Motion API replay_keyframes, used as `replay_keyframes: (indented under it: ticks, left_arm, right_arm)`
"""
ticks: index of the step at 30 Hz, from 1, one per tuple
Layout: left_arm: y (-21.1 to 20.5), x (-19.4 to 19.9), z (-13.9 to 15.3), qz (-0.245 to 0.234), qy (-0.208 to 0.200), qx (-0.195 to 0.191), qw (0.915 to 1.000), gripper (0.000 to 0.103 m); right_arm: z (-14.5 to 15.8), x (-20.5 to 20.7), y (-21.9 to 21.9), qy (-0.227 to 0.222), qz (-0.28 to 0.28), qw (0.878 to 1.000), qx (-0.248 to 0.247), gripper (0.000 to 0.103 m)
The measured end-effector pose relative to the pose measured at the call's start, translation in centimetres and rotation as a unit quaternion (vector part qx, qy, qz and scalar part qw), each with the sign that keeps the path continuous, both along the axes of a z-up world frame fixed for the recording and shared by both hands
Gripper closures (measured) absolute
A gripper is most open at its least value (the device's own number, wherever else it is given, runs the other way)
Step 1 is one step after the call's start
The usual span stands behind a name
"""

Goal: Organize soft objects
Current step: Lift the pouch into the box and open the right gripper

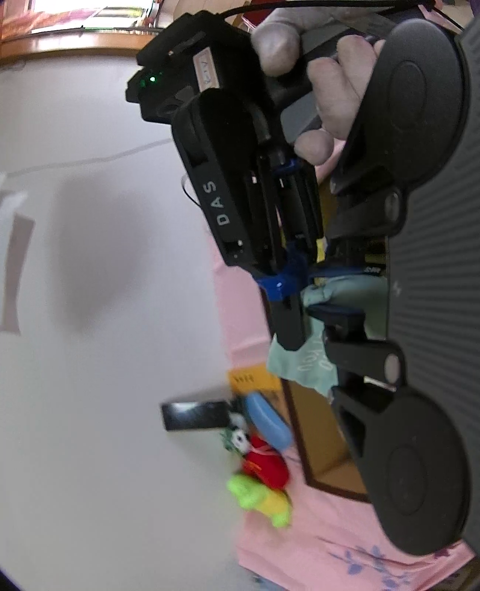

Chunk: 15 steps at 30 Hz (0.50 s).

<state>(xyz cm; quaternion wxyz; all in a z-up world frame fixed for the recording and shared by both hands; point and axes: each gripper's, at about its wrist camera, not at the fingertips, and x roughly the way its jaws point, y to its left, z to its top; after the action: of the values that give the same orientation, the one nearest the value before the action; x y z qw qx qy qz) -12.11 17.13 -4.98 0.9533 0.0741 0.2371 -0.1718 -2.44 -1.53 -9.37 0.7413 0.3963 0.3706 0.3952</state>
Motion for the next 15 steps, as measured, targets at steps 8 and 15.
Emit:
replay_keyframes:
  ticks: [8,15]
  left_arm:
    - [3.1,1.4,-3.3,0.01,0.051,0.004,0.9987,0.089]
    - [3.8,2.0,-5.3,-0.004,0.096,-0.004,0.9954,0.088]
  right_arm:
    - [-2.3,0.3,3.9,0.008,-0.007,0.998,-0.063,0.103]
    - [-3.2,-0.4,3.7,0.02,-0.043,0.99,-0.131,0.103]
